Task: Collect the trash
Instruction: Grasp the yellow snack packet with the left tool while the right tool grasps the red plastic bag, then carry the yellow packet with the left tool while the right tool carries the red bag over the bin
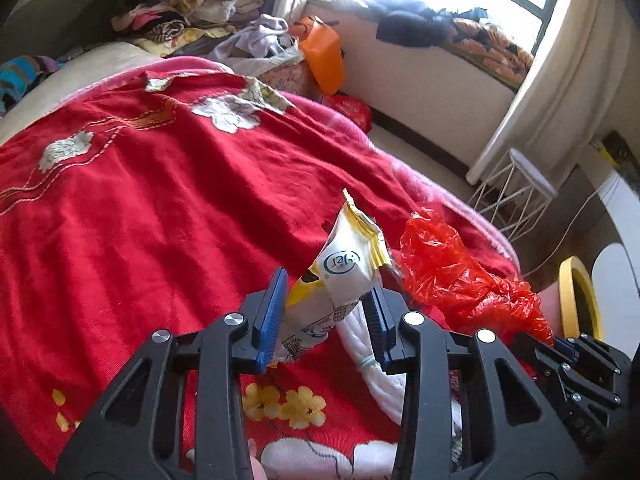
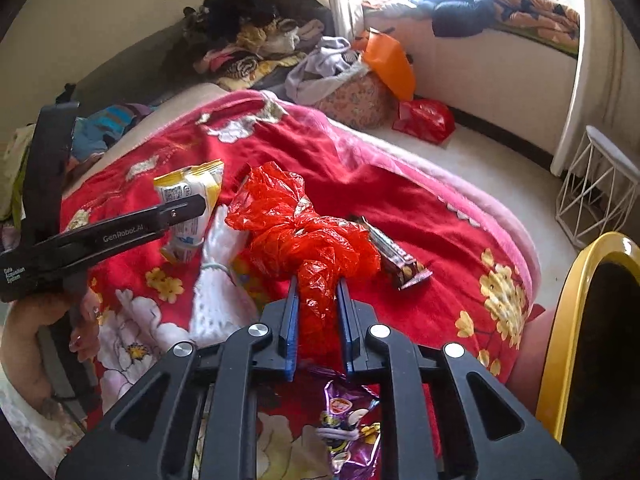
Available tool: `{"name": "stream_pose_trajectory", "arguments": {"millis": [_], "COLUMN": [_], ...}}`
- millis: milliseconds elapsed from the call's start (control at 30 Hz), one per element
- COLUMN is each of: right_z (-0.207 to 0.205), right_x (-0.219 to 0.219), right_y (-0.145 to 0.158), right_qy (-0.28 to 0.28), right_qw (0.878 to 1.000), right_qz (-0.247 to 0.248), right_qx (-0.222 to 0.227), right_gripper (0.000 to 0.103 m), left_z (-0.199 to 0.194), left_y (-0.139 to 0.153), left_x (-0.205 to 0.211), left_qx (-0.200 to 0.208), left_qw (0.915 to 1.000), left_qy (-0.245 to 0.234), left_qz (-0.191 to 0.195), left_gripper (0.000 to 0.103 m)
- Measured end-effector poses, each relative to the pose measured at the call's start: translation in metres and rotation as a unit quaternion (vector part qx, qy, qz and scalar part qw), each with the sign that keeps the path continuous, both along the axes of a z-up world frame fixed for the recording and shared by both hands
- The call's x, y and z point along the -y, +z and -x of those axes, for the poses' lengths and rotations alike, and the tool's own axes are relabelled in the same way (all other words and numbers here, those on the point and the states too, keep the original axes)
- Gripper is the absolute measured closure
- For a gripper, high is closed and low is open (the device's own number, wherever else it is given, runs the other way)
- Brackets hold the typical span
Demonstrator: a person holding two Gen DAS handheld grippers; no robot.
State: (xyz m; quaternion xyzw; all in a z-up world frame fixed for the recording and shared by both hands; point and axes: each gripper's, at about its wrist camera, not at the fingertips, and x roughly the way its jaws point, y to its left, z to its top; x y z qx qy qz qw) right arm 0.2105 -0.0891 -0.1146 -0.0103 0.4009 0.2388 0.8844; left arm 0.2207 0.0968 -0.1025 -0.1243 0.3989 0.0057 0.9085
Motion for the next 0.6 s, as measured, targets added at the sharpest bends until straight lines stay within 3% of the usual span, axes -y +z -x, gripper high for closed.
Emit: {"name": "stream_pose_trajectory", "arguments": {"millis": [600], "right_z": [0.037], "right_x": [-0.008], "right_y": [0.041], "right_qy": [0.021], "right_qw": [0.998], "right_qz": [-0.033], "right_qx": [0.039], "right_gripper": [0.087], "left_z": [0.061], "left_y": [0.060], "left_x": [-0.011], "left_qx": [0.079], "left_qw": [0.9965], "left_qy": [0.029], "left_qz": [0.003], "left_gripper": [0.075]}}
